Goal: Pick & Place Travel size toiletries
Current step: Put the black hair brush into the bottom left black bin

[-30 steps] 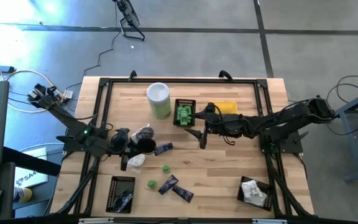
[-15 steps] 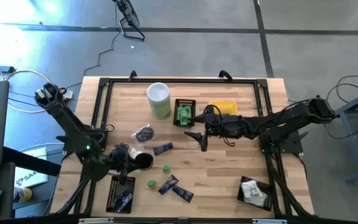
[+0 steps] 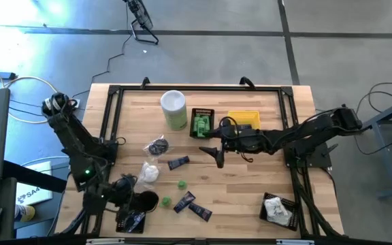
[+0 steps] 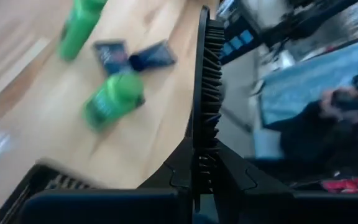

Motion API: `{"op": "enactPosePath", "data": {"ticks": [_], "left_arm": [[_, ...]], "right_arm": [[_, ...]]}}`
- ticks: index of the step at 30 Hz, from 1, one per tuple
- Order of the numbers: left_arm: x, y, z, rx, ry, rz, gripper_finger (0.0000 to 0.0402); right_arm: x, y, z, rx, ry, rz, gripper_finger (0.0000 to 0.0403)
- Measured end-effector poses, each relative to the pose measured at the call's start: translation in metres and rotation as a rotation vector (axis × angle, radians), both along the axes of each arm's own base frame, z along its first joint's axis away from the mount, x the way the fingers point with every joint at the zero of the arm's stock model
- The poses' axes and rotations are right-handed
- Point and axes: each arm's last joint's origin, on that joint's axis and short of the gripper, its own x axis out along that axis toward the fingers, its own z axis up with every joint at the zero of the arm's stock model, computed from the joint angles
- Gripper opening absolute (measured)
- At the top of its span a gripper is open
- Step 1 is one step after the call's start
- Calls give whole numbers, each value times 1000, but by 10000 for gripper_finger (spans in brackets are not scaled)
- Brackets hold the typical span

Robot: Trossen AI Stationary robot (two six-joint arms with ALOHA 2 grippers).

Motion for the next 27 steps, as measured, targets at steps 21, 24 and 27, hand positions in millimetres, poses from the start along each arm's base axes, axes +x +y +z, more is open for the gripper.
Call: {"op": "enactPosePath", "data": {"ticks": [21,24,27], "left_arm": [[-28,-15,-50,45,699,64,36],[-27,-18,-51,26,709,49,35],[-26,-19,-50,10,702,41,44]], "right_arm": [[-2,10,0,13,0,31,286],[-2,10,0,13,0,31,286],[-2,10,0,14,-1,31,286]]}}
